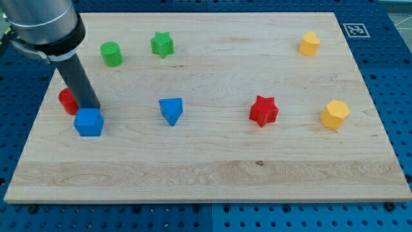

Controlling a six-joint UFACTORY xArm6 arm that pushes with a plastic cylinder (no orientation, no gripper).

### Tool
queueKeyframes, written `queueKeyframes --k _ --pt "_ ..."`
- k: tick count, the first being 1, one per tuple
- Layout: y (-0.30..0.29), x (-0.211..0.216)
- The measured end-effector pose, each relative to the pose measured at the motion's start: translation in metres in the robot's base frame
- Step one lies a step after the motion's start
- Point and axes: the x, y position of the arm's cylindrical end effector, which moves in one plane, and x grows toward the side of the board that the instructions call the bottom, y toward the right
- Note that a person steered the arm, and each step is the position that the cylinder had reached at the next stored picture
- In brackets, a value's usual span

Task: Slide the green circle to the red circle

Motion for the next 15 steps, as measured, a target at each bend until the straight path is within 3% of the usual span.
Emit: queueKeyframes --k 4,5,7,8,11,15 --pt "0.068 -0.048" --pt "0.087 -0.091" --pt "0.082 -0.136" --pt "0.053 -0.165" --pt "0.009 -0.162" --pt "-0.009 -0.095"
